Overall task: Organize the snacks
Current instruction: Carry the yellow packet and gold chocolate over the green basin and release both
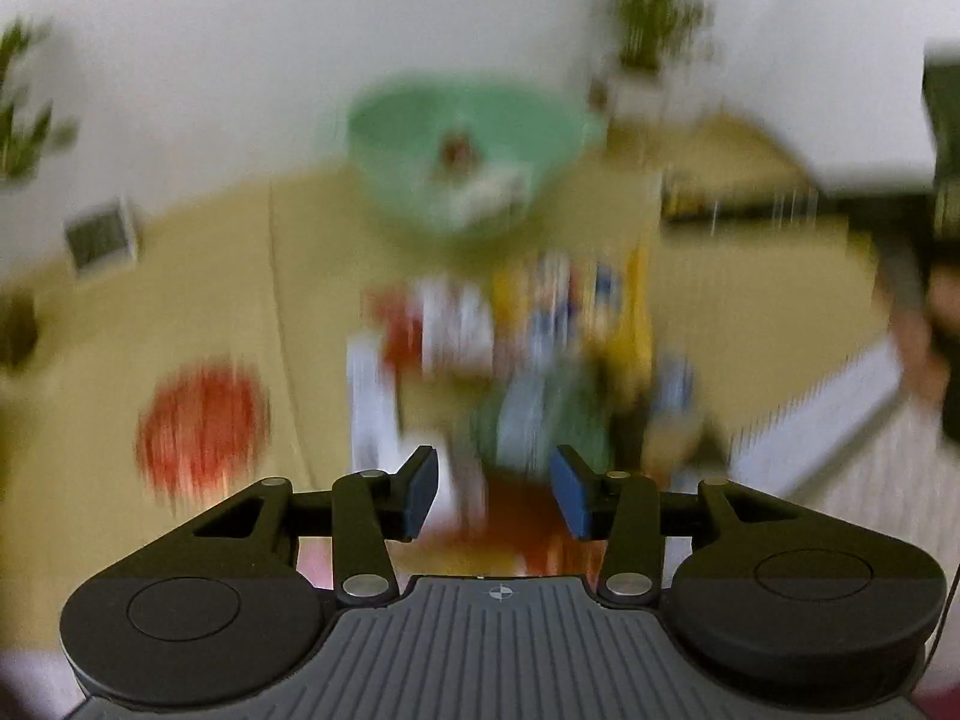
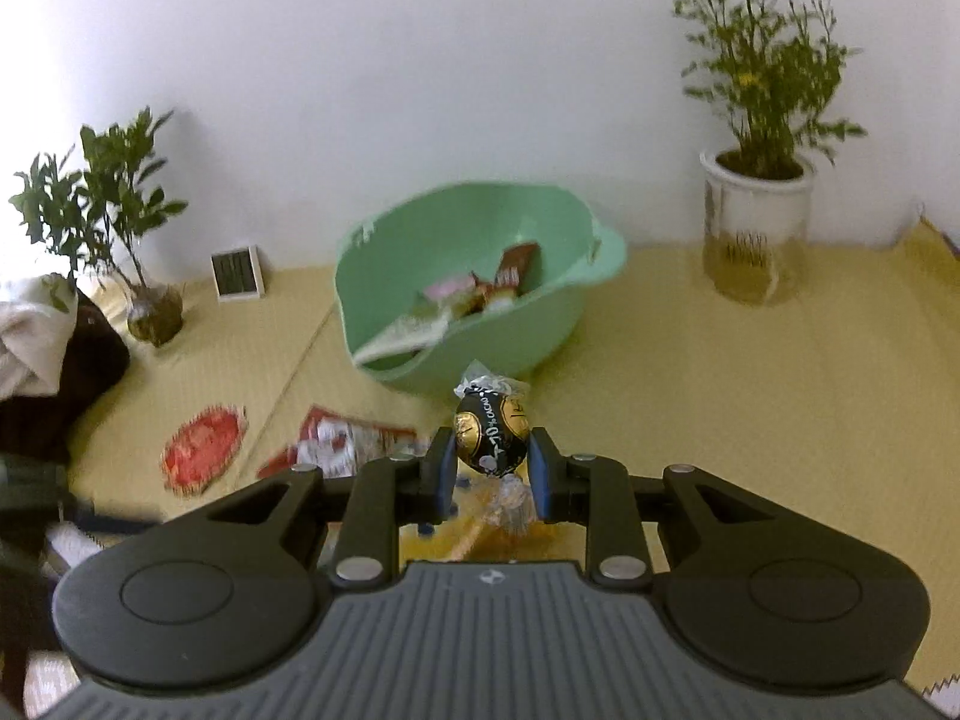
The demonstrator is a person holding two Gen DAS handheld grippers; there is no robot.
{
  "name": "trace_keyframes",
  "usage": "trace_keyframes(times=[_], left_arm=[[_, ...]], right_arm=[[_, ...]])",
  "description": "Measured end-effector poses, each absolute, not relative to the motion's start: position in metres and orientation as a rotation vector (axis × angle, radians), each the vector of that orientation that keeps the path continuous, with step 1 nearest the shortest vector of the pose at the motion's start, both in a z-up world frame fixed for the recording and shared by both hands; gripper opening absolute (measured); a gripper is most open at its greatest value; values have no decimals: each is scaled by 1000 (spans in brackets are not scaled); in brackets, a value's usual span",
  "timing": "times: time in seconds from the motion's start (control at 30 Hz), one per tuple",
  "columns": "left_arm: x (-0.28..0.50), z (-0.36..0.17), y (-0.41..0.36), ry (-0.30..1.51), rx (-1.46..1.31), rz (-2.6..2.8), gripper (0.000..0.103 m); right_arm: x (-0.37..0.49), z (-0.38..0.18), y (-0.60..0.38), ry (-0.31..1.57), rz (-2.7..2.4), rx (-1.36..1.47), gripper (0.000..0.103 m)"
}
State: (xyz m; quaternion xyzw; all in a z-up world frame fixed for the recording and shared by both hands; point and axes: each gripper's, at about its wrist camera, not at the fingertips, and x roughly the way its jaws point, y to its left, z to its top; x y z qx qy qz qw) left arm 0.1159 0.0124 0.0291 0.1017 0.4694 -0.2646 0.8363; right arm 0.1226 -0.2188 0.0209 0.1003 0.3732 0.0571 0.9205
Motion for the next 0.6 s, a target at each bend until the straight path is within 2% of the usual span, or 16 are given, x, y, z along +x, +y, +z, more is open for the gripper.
trace_keyframes(times=[0.23,0.47,0.5,0.57,0.6], left_arm=[[78,-28,21,1134,280,-485,103],[89,-42,25,1127,213,-408,103],[89,-41,24,1122,208,-416,99],[89,-38,19,1108,214,-419,85],[87,-34,18,1104,217,-423,83]], right_arm=[[104,22,-213,780,128,179,30],[88,25,-211,784,134,153,30],[86,25,-212,784,133,151,30],[82,26,-213,784,132,150,30],[81,26,-214,784,132,149,30]])
